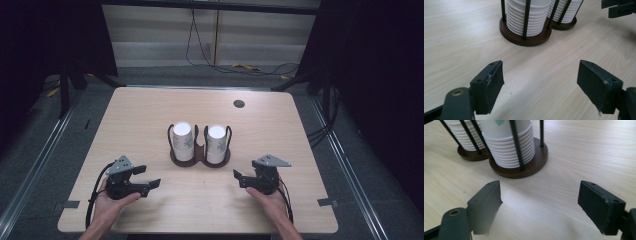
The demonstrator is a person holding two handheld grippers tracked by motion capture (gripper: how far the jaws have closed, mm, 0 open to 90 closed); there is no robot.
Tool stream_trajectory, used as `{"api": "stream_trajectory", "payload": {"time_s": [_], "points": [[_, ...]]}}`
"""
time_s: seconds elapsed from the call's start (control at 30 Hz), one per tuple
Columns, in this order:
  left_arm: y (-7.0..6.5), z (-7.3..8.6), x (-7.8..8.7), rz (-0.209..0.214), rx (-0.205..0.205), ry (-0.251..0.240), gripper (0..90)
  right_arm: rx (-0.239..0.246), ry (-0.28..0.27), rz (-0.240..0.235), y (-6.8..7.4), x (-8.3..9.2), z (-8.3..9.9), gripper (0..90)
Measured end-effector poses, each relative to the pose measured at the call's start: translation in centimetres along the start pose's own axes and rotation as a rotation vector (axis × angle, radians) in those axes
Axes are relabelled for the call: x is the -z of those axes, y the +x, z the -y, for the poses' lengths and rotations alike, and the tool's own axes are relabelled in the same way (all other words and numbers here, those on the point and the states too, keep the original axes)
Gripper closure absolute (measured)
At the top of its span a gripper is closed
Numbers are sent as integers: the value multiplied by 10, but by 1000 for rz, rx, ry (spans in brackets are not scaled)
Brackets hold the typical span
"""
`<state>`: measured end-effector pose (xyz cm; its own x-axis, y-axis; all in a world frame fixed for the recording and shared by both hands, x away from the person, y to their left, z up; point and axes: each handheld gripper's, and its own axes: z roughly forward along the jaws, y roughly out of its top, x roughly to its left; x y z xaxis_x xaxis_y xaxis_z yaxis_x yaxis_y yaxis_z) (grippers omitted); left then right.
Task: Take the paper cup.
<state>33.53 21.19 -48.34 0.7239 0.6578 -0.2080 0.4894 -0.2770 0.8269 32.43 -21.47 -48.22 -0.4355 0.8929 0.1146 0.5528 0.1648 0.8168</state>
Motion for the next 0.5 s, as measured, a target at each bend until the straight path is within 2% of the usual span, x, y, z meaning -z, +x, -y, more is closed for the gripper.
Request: {"api": "stream_trajectory", "payload": {"time_s": [0.1, 0.17, 0.3, 0.4, 0.5], "points": [[-2, -1, -1, 6, -5, 4, 210, 11, 12, -2, 1, -1, 0, 198], [-3, -2, -2, 5, -17, 10, 207, -2, 18, -38, 1, -1, 0, 218], [-2, -2, -3, 4, -19, 14, 205, -7, 14, -64, 2, 0, -1, 214], [-2, -2, -3, 6, -9, 3, 205, -6, 23, -64, 3, 0, -1, 212], [-3, -3, -4, 0, -18, 10, 181, 5, 33, -69, 4, 1, -3, 211]]}}
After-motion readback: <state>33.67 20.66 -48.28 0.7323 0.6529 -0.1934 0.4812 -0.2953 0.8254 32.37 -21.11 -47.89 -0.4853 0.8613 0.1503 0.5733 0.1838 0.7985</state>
